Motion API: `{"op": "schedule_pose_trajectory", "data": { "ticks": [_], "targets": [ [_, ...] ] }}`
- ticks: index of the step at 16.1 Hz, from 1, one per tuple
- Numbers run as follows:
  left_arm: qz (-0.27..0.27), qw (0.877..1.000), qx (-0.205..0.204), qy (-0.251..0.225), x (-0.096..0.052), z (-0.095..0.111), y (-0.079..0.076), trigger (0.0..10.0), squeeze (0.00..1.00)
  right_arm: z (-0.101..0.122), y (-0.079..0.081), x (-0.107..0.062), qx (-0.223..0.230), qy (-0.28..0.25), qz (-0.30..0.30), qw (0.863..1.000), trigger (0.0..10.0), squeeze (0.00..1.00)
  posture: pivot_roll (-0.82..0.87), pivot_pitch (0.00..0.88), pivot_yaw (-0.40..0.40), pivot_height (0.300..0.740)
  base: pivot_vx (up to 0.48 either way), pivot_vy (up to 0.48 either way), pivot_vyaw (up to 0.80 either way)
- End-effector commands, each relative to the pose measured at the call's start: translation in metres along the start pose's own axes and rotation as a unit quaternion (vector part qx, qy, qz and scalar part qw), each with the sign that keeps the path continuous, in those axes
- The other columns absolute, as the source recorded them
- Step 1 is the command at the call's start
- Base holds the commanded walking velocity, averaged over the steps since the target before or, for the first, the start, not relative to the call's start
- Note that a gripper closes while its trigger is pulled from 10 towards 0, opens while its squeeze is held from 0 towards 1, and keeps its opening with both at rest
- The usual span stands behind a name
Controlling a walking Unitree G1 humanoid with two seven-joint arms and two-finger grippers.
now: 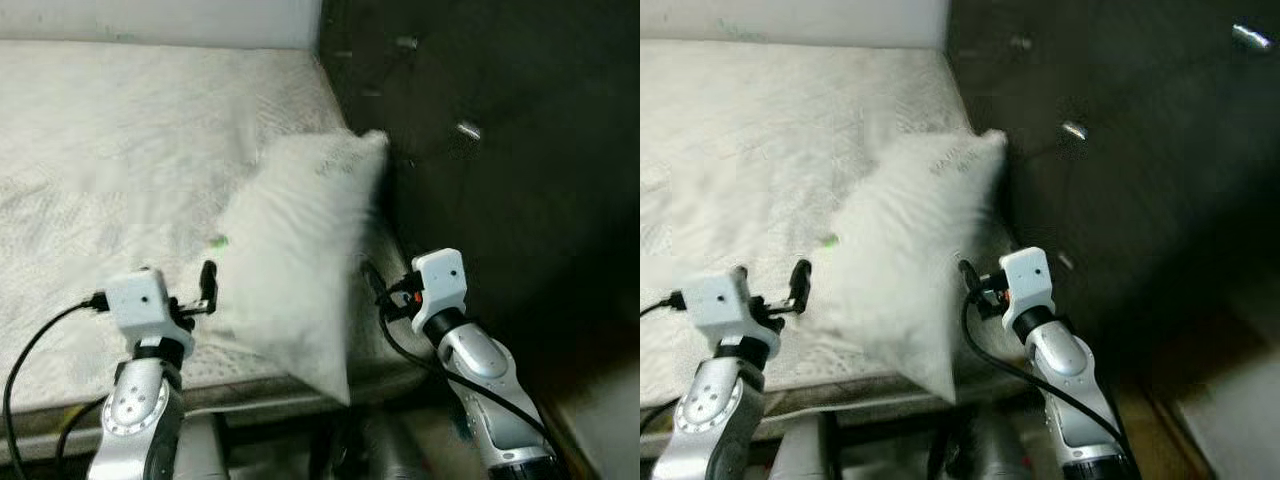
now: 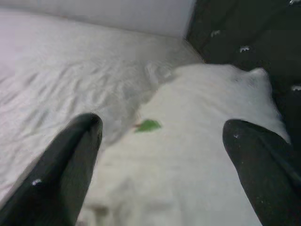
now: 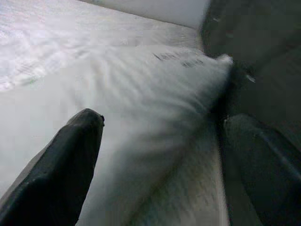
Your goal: Clean up the room
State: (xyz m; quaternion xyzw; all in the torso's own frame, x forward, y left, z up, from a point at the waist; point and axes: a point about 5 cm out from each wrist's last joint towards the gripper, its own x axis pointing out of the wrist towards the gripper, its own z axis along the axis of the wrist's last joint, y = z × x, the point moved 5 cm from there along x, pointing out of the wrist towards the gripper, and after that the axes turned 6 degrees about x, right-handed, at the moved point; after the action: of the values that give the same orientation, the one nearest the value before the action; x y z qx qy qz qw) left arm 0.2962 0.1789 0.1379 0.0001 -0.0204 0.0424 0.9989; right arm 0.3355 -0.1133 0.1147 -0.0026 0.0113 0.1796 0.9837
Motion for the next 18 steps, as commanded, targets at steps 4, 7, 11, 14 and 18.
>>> {"op": "schedule_pose_trajectory", "data": {
  "ticks": [4,7,11,14,18],
  "targets": [
    [0.006,1.000,-0.003,0.002,-0.0009,-0.0005,-0.0001,10.0,0.00,0.0002,0.0001,0.0018,-0.002,0.004,0.010,1.000,10.0,0.00,-0.02,0.157,-0.130,0.610,0.000,0.000,0.00],
    [0.010,1.000,-0.003,0.002,-0.0016,-0.0003,0.0008,10.0,0.00,0.0002,0.0016,0.0023,-0.002,0.004,0.014,1.000,10.0,0.00,-0.02,0.157,-0.130,0.610,0.000,0.000,0.00],
    [0.010,1.000,-0.003,0.002,-0.0010,-0.0006,0.0009,10.0,0.00,-0.0002,0.0019,0.0037,-0.002,0.006,0.015,1.000,10.0,0.00,-0.02,0.157,-0.130,0.601,0.000,0.000,0.00],
    [0.012,1.000,-0.003,0.003,-0.0007,-0.0008,0.0009,10.0,0.00,-0.0001,0.0019,0.0039,-0.002,0.006,0.016,1.000,10.0,0.00,-0.02,0.158,-0.130,0.568,0.000,0.000,0.00],
    [0.005,1.000,-0.011,0.004,-0.0006,-0.0012,-0.0016,10.0,0.00,-0.0008,0.0026,0.0045,-0.001,0.008,0.018,1.000,10.0,0.00,-0.02,0.161,-0.131,0.552,0.000,0.000,0.00]
  ]
}}
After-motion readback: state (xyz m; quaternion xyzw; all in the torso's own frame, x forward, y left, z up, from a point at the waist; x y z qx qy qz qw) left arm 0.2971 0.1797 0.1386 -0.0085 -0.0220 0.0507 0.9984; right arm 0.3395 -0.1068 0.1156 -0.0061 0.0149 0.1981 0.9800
